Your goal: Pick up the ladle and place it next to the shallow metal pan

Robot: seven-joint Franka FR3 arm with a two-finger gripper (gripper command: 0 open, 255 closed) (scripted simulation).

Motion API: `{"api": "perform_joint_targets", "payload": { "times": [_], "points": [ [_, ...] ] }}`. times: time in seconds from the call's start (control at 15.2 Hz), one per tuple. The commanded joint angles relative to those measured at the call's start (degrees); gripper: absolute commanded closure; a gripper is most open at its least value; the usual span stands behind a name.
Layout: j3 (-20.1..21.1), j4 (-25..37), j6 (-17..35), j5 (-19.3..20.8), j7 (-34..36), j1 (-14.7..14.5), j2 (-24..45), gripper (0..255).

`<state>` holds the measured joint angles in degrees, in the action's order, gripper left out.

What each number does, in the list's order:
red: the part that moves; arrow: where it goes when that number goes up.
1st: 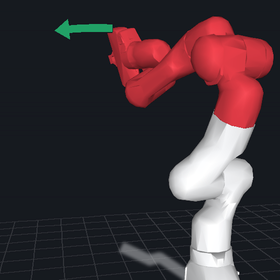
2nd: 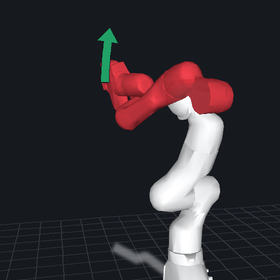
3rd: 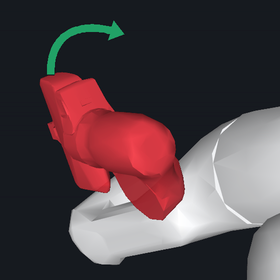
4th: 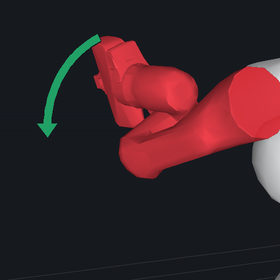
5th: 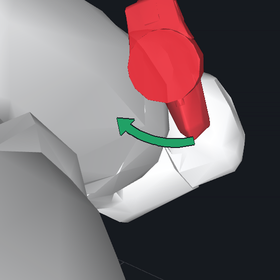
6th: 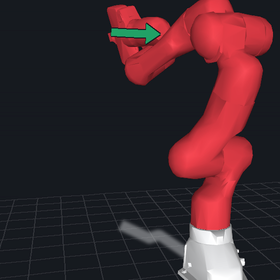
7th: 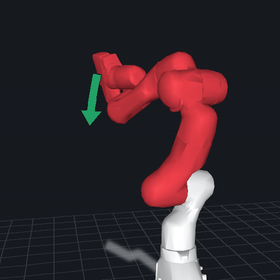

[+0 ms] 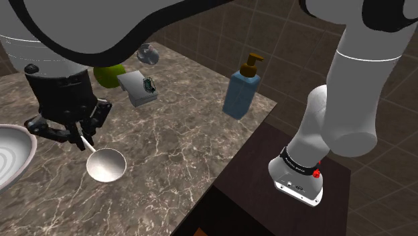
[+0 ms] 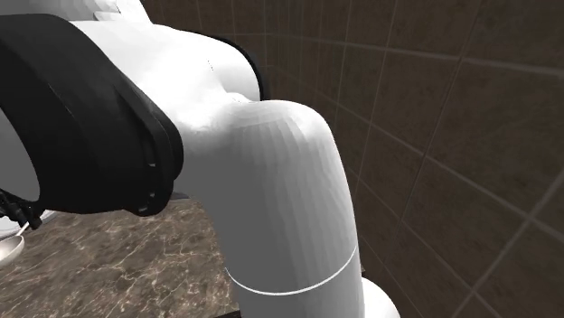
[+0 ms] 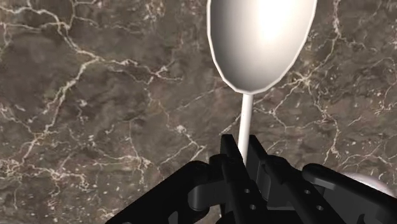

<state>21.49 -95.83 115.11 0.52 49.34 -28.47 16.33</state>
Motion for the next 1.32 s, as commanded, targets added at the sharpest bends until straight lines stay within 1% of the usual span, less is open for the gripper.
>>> {"api": "perform_joint_targets", "payload": {
  "times": [0.0, 0.13, 0.2, 1.25],
  "points": [
    [0.3, 5.0, -1.4, 1.7, 2.6, -2.1, 3.7, 255],
    [0.5, 10.0, -2.9, 3.2, 5.1, -4.4, 7.2, 255],
    [0.6, 15.1, -4.5, 4.7, 7.2, -6.7, 10.7, 255],
    [-0.3, 7.2, 6.3, 5.7, 7.4, -6.7, 13.7, 255]
  ]
}}
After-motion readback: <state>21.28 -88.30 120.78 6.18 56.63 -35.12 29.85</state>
